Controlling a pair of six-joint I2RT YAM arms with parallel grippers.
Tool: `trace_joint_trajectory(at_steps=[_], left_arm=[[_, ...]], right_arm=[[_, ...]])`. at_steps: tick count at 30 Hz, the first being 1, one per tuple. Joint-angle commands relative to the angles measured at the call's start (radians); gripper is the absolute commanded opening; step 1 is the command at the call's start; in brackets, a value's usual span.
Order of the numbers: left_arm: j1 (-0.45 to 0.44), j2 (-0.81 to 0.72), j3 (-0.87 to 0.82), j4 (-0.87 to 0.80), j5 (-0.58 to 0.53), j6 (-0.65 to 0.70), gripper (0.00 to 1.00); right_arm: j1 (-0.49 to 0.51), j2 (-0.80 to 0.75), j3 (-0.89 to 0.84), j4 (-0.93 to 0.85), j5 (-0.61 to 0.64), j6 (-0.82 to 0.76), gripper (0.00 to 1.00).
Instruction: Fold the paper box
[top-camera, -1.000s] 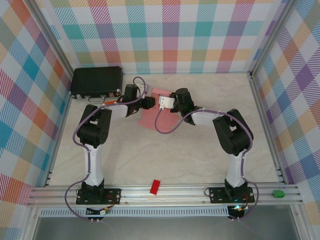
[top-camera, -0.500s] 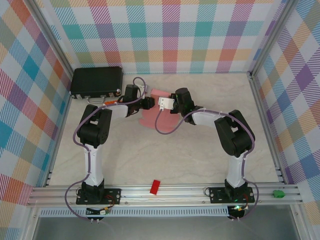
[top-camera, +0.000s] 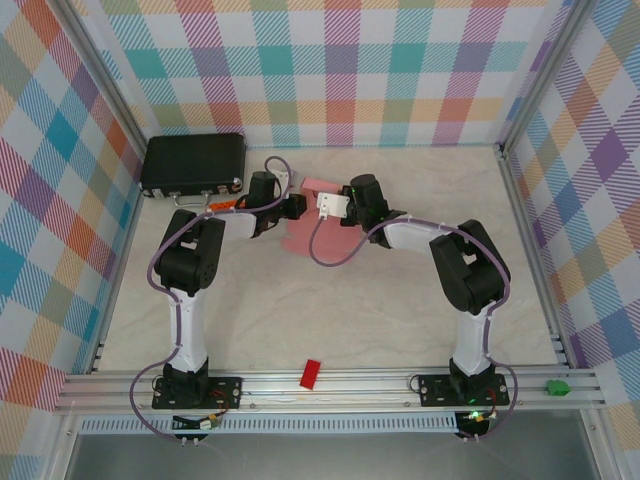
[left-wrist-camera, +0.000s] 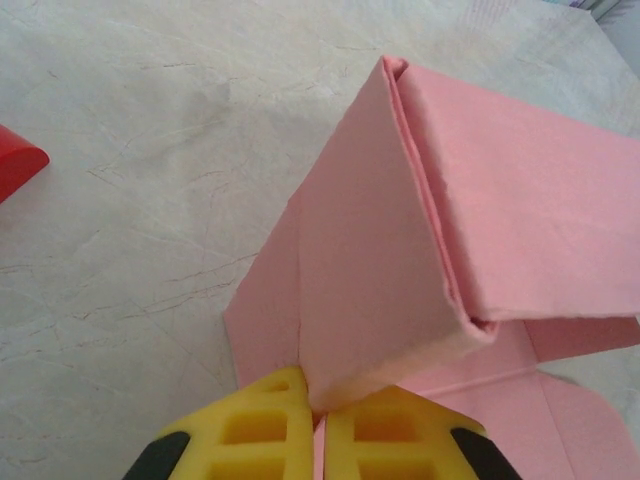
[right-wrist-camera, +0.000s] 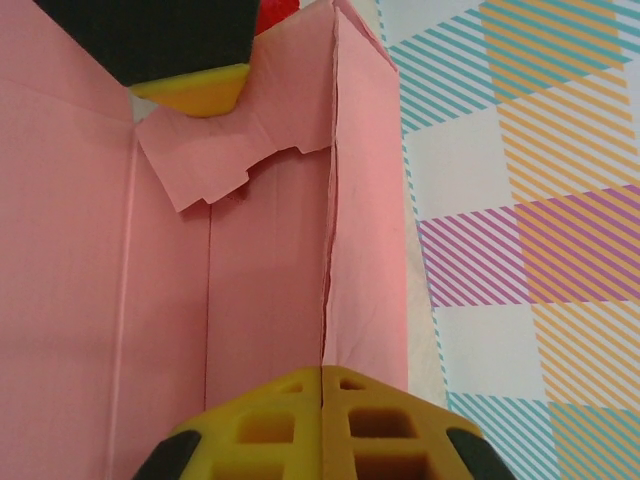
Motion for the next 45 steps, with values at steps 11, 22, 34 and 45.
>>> trace_joint_trajectory(at_steps=[11, 22, 34, 45], left_arm=[[-0.048, -0.074, -0.053, 0.035, 0.015, 0.086, 0.02], [-0.047, -0.045, -0.04, 0.073, 0.033, 0.075, 0.27], [-0.047, 0.014, 0.031, 0.001, 0.054, 0.074, 0.34], [-0.061, -0.012, 0.058, -0.195, 0.019, 0.161, 0.36]], right_arm=[[0.021, -0.003, 0.031, -0.047, -0.029, 0.052, 0.18], [0.007, 0.021, 0.069, -0.073, -0.017, 0.056, 0.11], [-0.004, 0.041, 0.114, -0.149, -0.039, 0.064, 0.08], [-0.004, 0.052, 0.14, -0.173, -0.042, 0.072, 0.07]])
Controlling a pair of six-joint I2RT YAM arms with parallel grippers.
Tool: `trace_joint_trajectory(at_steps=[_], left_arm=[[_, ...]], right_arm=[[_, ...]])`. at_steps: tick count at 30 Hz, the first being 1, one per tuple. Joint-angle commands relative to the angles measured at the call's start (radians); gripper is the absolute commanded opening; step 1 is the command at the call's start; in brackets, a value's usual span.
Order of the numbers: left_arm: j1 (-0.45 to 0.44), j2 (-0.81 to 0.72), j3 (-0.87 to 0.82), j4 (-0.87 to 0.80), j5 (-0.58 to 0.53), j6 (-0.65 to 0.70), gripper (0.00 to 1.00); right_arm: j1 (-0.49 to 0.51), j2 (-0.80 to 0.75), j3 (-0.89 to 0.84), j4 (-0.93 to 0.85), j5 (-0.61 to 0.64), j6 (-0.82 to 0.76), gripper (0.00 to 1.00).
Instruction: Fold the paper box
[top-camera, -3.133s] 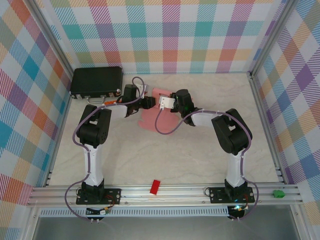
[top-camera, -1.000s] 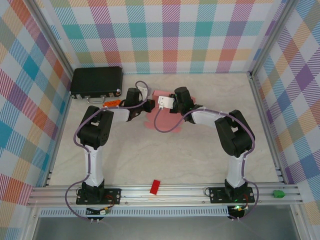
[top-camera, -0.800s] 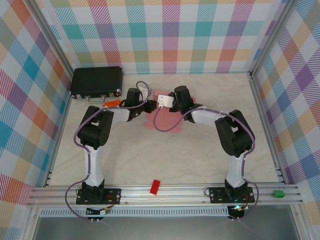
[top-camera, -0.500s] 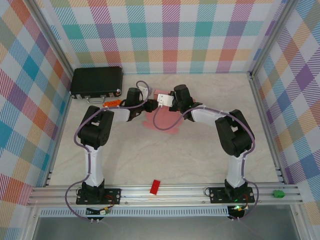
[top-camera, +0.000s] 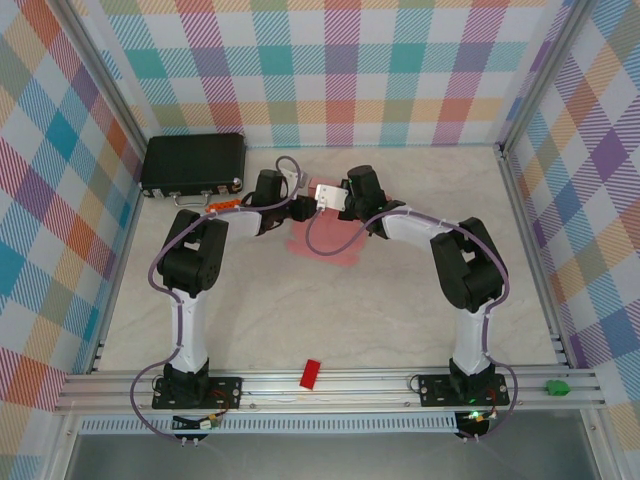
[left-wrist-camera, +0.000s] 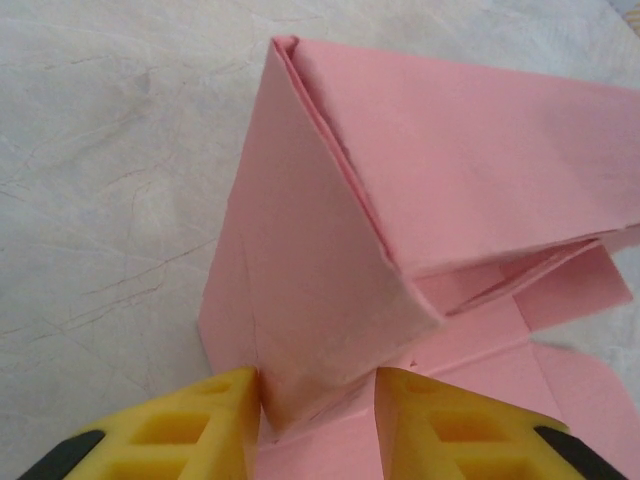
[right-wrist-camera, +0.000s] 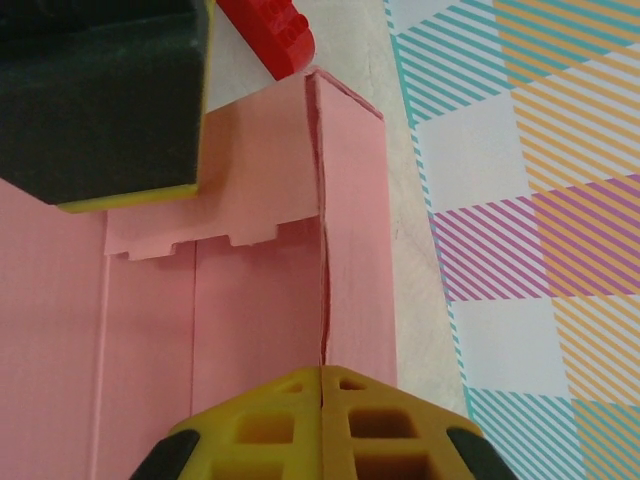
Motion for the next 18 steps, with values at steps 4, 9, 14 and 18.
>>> trace_joint_trajectory(at_steps=[4, 9, 14, 18], left_arm=[[-0.025, -0.029, -0.003, -0.12, 0.013, 0.079, 0.37], [-0.027, -0.041, -0.023, -0.103, 0.013, 0.086, 0.4], [-0.052, -0.038, -0.008, -0.12, -0.11, 0.098, 0.46], [-0.067, -0.019, 0.022, -0.122, -0.175, 0.101, 0.46]], right_arm=[[0.003, 0.035, 0.032, -0.029, -0.034, 0.022, 0.07], [0.002, 0.035, 0.032, -0.03, -0.034, 0.028, 0.07], [0.002, 0.037, 0.033, -0.03, -0.036, 0.028, 0.07], [0.002, 0.036, 0.035, -0.039, -0.04, 0.036, 0.07]])
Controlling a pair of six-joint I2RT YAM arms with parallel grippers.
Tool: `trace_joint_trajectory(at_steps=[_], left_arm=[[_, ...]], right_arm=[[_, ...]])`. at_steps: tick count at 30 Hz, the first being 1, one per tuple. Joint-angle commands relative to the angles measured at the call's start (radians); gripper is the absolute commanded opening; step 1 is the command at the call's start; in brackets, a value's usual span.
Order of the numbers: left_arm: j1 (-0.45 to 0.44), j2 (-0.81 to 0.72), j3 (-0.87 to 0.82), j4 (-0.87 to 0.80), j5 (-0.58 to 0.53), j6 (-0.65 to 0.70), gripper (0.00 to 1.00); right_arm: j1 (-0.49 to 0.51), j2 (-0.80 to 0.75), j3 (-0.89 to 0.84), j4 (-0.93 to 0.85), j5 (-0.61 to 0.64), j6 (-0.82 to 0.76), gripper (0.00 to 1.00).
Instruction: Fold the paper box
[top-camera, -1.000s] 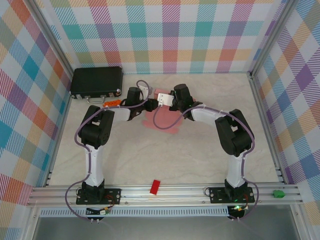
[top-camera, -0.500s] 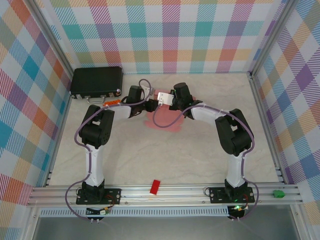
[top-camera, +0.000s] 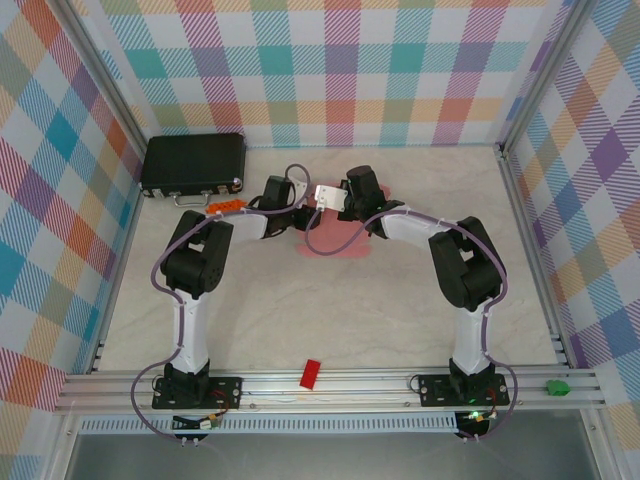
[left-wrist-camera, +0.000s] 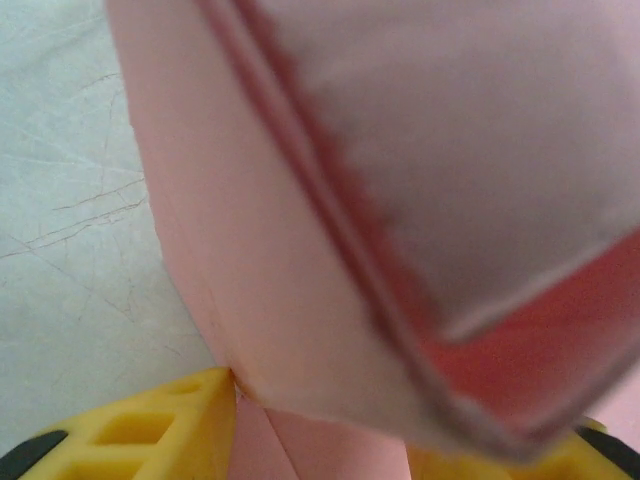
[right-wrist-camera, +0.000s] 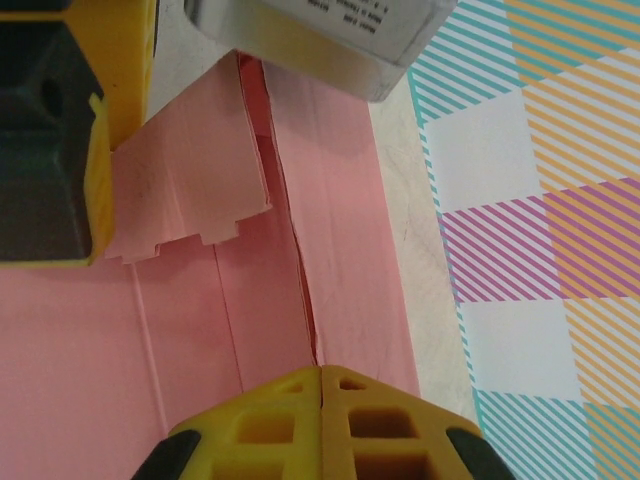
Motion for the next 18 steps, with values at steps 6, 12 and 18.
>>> trace_joint_trajectory(at_steps=[6, 12, 18], left_arm=[[-0.022, 0.009, 0.062, -0.006, -0.13, -0.015, 0.4], [-0.02, 0.01, 0.055, 0.026, -0.103, -0.019, 0.27], [-0.019, 0.0, 0.034, 0.049, -0.112, -0.023, 0.22]], right_arm=[[0.003, 0.015, 0.026, -0.041, -0.038, 0.034, 0.07], [0.003, 0.013, 0.026, -0.042, -0.034, 0.038, 0.07], [0.002, 0.015, 0.028, -0.043, -0.029, 0.044, 0.07]])
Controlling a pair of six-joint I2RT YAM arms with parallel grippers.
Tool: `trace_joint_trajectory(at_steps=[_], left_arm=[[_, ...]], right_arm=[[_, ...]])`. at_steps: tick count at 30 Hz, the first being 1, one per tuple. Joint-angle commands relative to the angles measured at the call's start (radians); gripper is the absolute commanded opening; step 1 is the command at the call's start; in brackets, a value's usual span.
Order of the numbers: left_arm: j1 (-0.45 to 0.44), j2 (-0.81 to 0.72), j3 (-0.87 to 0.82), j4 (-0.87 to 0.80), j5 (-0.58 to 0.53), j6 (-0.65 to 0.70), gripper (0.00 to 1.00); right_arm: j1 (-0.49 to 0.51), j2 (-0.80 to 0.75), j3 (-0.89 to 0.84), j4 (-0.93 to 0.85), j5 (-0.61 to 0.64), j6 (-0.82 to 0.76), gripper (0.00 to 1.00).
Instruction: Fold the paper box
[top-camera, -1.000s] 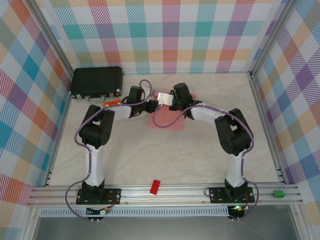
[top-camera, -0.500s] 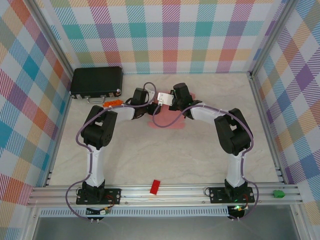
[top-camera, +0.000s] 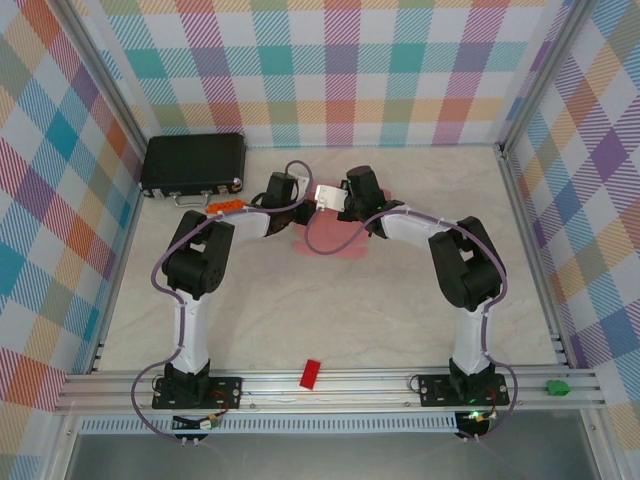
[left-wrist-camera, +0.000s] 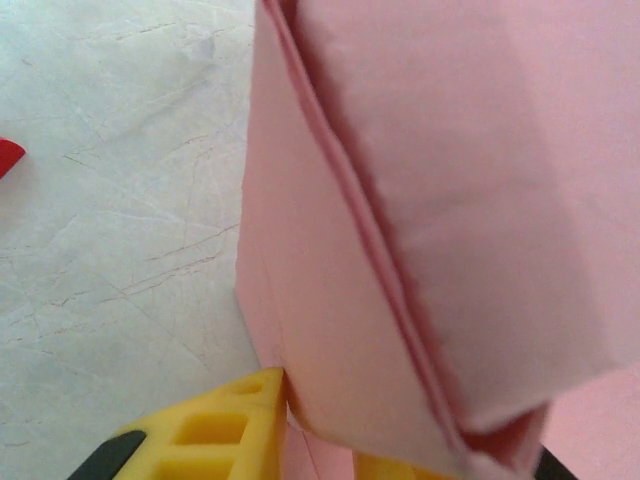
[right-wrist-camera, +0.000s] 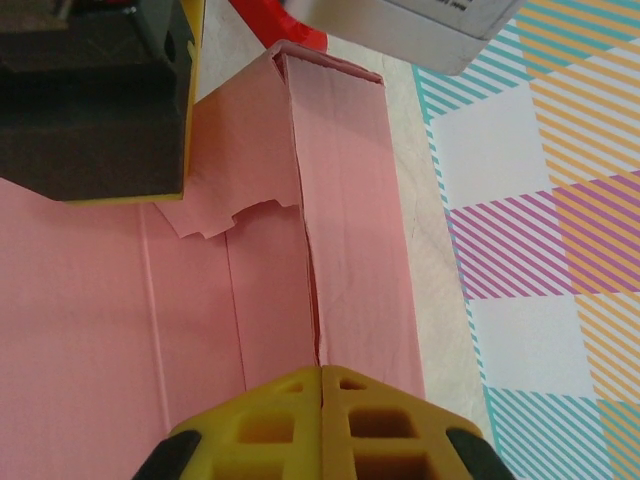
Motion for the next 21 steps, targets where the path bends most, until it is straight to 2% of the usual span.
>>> trace_joint_trajectory(at_steps=[1, 3, 6, 15, 19, 21], left_arm=[[-0.009, -0.003, -0.004, 0.049, 0.011, -0.009, 0.21], [-0.009, -0.005, -0.008, 0.052, 0.011, -0.01, 0.19], [-0.009, -0.007, -0.006, 0.053, 0.007, -0.011, 0.11], [-0.009, -0.04, -0.039, 0.063, 0.008, -0.006, 0.08], [-0.007, -0.073, -0.074, 0.055, -0.014, -0.005, 0.08], [-0.007, -0.093, -0.094, 0.051, -0.021, -0.005, 0.09]], right_arm=[[0.002, 0.014, 0.025, -0.032, -0.025, 0.026, 0.07], [0.003, 0.014, 0.023, -0.03, -0.024, 0.028, 0.07], [0.003, 0.012, 0.021, -0.031, -0.019, 0.034, 0.07], [0.002, -0.008, 0.008, -0.025, -0.018, 0.053, 0.09], [0.002, -0.042, -0.022, -0.006, -0.016, 0.078, 0.21], [0.004, -0.061, -0.036, -0.006, -0.011, 0.093, 0.32]])
